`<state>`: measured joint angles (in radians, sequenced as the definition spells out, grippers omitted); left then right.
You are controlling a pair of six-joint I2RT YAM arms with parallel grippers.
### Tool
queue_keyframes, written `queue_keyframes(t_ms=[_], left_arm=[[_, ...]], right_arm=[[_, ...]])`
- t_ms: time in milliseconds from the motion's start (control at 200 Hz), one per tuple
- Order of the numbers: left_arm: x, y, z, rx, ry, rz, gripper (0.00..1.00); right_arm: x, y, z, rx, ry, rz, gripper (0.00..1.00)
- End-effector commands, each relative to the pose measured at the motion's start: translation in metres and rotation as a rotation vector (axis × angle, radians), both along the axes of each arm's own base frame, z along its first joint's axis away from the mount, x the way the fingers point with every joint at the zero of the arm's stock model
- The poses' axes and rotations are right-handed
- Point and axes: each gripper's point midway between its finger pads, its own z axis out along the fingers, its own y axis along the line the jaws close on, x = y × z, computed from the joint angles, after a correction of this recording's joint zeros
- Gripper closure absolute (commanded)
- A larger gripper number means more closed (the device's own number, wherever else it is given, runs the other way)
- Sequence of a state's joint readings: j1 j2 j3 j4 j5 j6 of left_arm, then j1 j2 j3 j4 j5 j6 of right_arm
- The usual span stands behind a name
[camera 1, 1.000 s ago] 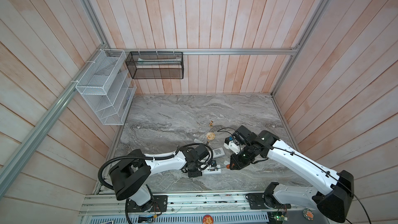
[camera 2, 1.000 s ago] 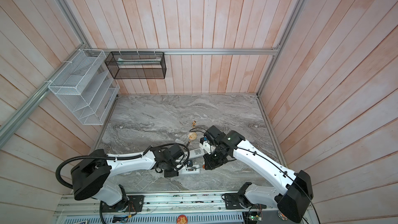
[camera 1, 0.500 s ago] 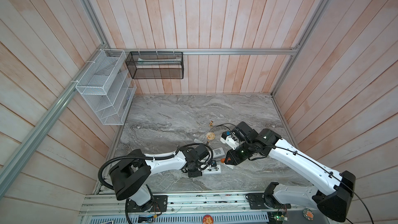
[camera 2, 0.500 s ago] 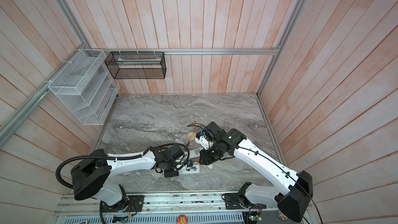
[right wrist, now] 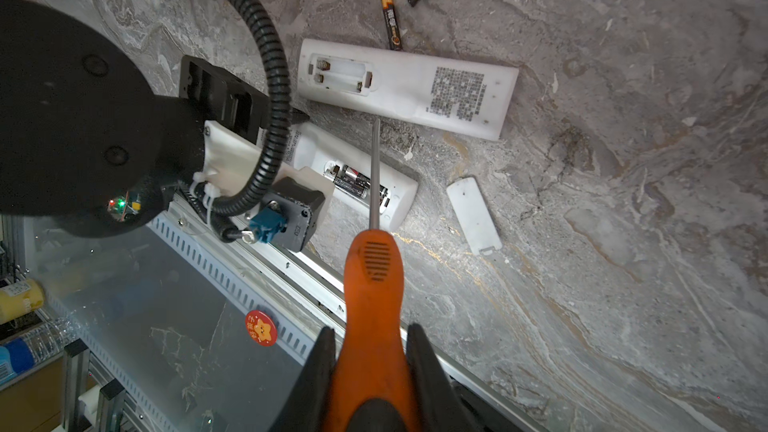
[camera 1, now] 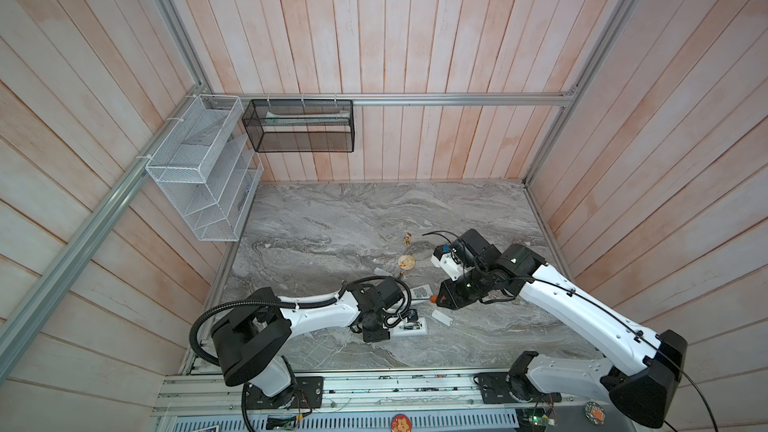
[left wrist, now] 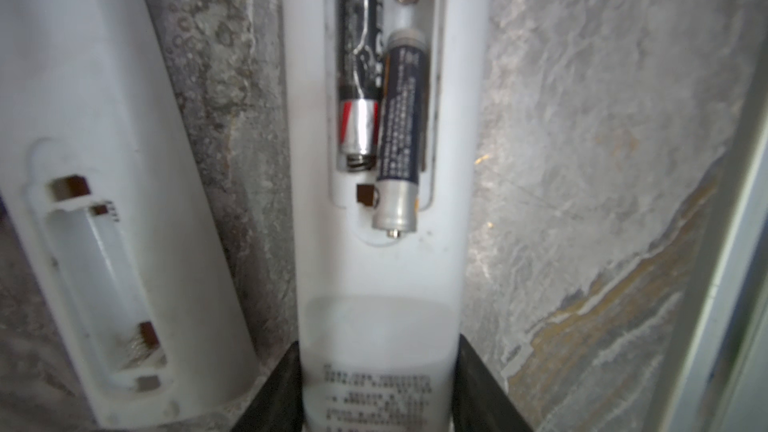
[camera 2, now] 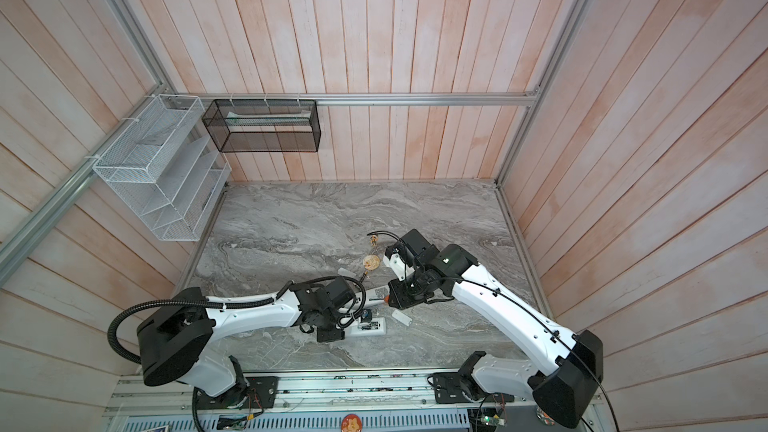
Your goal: Unload the batteries from the remote control
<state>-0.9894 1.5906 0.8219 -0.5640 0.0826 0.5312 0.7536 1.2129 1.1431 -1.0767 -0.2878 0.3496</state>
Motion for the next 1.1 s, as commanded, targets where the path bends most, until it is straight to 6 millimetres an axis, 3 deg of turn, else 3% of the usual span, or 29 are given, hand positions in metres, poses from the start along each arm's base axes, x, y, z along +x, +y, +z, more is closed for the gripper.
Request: queue_keyframes(t_ms=[0, 225, 660, 1095], left_arm=[[-0.021, 0.054, -0.052, 0.240, 0.074, -0.010, 0.74], [-0.026, 0.042, -0.037, 0.148, 0.134, 0.004, 0.77], [-0.021, 0.043, -0.036, 0.129, 0.198, 0.057, 0.81], [-0.019, 0.042, -0.038, 0.146, 0.203, 0.074, 0.81]], right_arm=[[-0.016, -0.010, -0.003, -0.013, 0.061, -0.018, 1.00], [-0.018, -0.013, 0.003, 0.021, 0.056, -0.061, 1.00], [-0.042, -0.018, -0.027, -0.007, 0.195, -0.049, 1.00], [-0.046, -0.017, -0.047, -0.025, 0.260, -0.080, 1.00]])
